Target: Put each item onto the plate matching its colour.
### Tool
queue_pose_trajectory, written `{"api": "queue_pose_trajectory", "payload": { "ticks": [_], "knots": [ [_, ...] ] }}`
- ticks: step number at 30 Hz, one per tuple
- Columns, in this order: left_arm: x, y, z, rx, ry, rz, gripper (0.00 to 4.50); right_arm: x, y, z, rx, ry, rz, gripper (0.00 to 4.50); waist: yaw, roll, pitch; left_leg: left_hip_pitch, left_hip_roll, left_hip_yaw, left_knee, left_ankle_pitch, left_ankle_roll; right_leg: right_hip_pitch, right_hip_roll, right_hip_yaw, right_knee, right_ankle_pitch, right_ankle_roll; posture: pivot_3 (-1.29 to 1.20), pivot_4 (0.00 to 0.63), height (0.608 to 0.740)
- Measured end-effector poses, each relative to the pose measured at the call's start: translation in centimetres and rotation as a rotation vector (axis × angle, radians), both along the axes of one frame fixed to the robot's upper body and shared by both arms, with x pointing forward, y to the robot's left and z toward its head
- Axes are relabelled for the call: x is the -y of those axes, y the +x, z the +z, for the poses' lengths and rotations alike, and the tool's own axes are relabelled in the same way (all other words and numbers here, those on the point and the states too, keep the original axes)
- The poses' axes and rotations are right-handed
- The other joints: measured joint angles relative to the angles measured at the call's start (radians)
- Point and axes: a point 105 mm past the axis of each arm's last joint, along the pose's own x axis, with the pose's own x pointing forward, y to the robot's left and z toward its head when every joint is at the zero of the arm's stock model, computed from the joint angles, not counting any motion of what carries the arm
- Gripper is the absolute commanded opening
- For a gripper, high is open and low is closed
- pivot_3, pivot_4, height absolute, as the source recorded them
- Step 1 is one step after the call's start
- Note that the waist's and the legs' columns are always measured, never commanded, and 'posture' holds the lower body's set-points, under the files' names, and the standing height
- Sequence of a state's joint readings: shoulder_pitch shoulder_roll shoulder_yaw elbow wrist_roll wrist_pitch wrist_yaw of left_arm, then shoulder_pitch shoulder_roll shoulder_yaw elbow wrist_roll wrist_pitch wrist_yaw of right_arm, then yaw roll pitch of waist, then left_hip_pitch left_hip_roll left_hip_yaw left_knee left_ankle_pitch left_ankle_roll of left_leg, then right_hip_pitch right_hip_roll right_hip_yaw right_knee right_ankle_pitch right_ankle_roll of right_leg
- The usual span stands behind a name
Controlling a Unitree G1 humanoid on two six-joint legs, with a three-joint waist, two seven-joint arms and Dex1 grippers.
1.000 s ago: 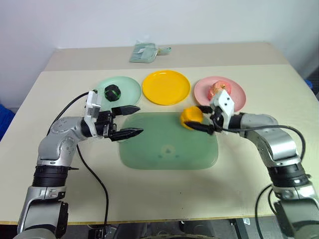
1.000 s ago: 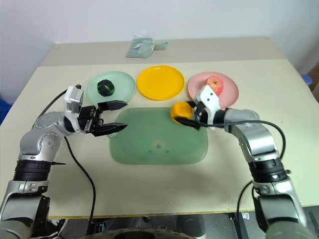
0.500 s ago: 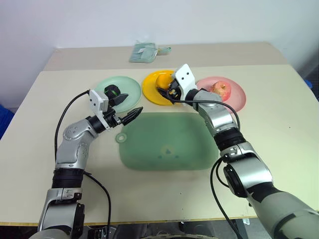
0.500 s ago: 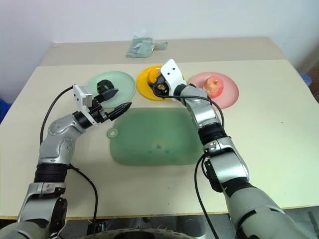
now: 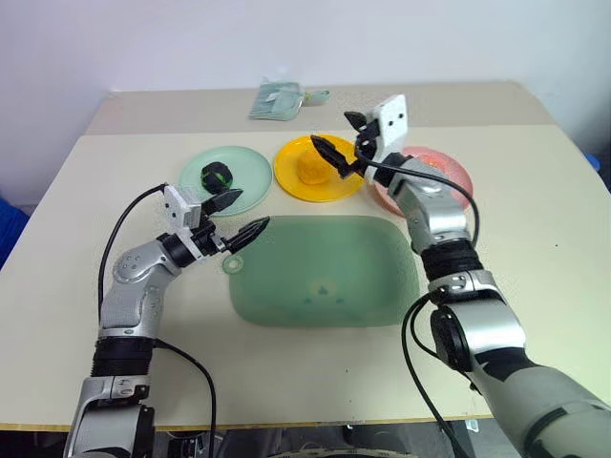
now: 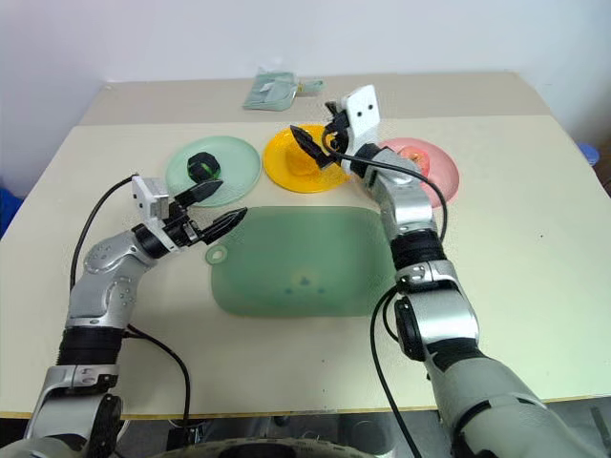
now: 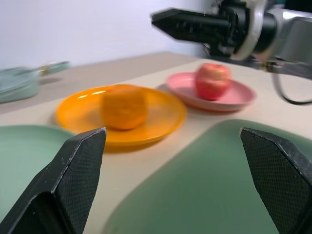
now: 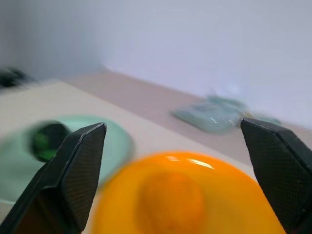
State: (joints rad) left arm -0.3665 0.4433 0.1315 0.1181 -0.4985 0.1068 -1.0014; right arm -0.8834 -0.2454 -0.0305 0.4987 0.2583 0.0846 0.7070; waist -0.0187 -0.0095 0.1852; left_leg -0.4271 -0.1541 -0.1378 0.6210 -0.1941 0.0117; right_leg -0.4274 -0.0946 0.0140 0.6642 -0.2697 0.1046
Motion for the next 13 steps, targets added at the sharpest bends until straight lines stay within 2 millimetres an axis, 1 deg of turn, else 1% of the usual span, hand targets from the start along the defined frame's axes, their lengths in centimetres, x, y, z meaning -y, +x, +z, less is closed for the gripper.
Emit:
{"api": "queue_pose_trajectory", "payload": {
  "ticks": [2, 4, 7, 10, 13],
  "knots": [
    [-0.1, -0.6, 0.4, -0.004, 0.004, -0.067, 4.5, 0.7, -2.2, -1.0, -0.011, -0.022, 0.086, 4.46, 0.003, 0.0, 0.0, 0.0, 0.0, 0.0, 0.0, 0.0, 0.0, 0.0, 0.0, 0.0, 0.0, 0.0, 0.0, 0.0, 0.15, 0.74],
    [-0.6, -1.2, 0.8, -0.021, 0.012, -0.127, 4.5, 2.0, -4.9, -2.3, -0.036, -0.035, 0.171, 4.46, 0.004, 0.0, 0.0, 0.0, 0.0, 0.0, 0.0, -0.002, 0.003, 0.0, 0.0, 0.0, 0.0, 0.0, 0.0, 0.0, 0.15, 0.74],
    [-1.2, -1.5, 1.5, -0.016, 0.029, -0.175, 4.5, 3.7, -7.6, -3.0, -0.058, -0.086, 0.209, 4.46, 0.005, 0.0, 0.0, 0.0, 0.0, 0.0, 0.0, -0.003, 0.005, 0.0, 0.0, 0.0, 0.0, 0.0, 0.0, 0.0, 0.15, 0.74],
    [-1.6, -1.4, 1.6, -0.021, 0.046, -0.194, 4.5, 4.9, -10.0, -3.5, -0.061, -0.166, 0.218, 4.46, 0.004, 0.001, 0.0, 0.001, 0.001, 0.0, 0.0, -0.003, 0.005, 0.0, 0.0, 0.0, 0.0, 0.0, 0.0, 0.0, 0.15, 0.74],
    [-1.5, -1.2, 2.1, -0.022, 0.049, -0.202, 4.5, 5.7, -11.4, -4.8, -0.127, -0.175, 0.217, 4.46, 0.006, 0.0, 0.0, 0.001, 0.001, 0.0, 0.0, -0.003, 0.005, 0.001, 0.0, 0.0, 0.0, 0.0, 0.0, 0.0, 0.15, 0.74]
  ]
}}
